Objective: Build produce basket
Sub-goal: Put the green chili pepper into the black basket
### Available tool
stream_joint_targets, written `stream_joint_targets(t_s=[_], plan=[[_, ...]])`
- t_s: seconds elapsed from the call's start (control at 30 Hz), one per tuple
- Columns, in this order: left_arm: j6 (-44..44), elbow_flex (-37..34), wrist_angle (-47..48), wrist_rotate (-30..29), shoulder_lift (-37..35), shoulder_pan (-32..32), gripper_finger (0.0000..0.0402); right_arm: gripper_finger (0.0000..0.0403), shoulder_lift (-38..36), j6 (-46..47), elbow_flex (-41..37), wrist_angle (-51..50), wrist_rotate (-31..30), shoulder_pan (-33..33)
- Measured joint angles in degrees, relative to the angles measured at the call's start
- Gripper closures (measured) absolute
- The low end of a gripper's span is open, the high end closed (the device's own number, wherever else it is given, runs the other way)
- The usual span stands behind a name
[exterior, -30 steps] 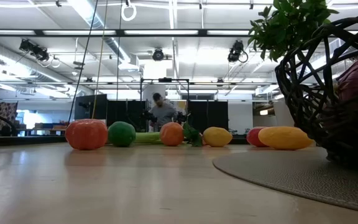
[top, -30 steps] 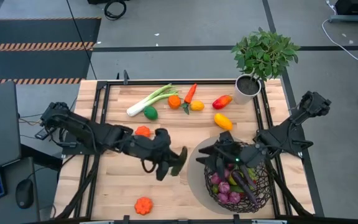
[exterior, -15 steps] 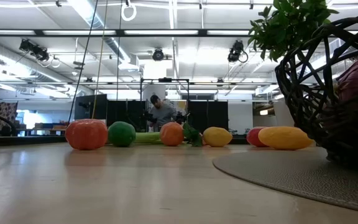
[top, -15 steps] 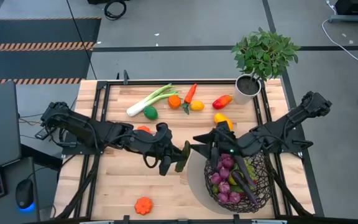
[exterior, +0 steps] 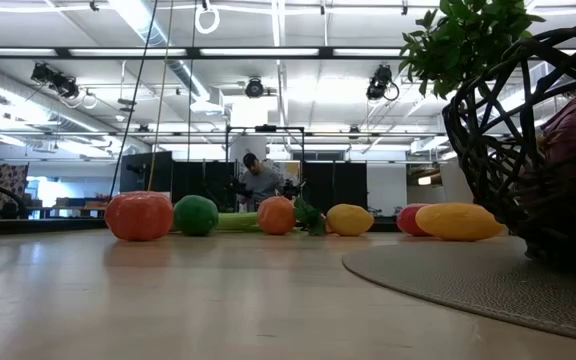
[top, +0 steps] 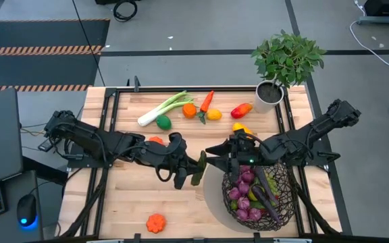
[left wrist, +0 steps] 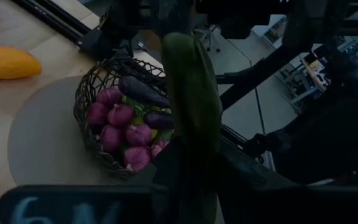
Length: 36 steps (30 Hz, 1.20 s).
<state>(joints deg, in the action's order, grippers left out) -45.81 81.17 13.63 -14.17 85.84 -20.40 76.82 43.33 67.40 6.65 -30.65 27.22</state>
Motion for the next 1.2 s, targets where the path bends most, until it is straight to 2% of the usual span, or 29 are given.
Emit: stream_joint_targets(t_s=[0.57, 0.7, 1.03, 1.2], plan=[[0.0, 0.0, -4.2, -0.5, 0.0, 0.6, 0.0317, 0.0159, 3.8, 2.6, 0.0, 3.3, 0.6, -1.3], [0.0, 0.0, -4.7, -0.4, 0.0, 0.7, 0.0317, 0.0194, 3.8, 0.0, 0.0, 5.1, 0.8, -1.3], [0.1, 0.0, -5.5, -0.6, 0.0, 0.7, 0.0313, 0.0337, 3.8, -1.2, 0.0, 5.2, 3.2, -1.6], [1.2, 0.0, -5.3, -2.0, 0.0, 0.7, 0.0301, 0.0342, 3.8, -1.6, 0.0, 5.1, 3.2, -1.6]])
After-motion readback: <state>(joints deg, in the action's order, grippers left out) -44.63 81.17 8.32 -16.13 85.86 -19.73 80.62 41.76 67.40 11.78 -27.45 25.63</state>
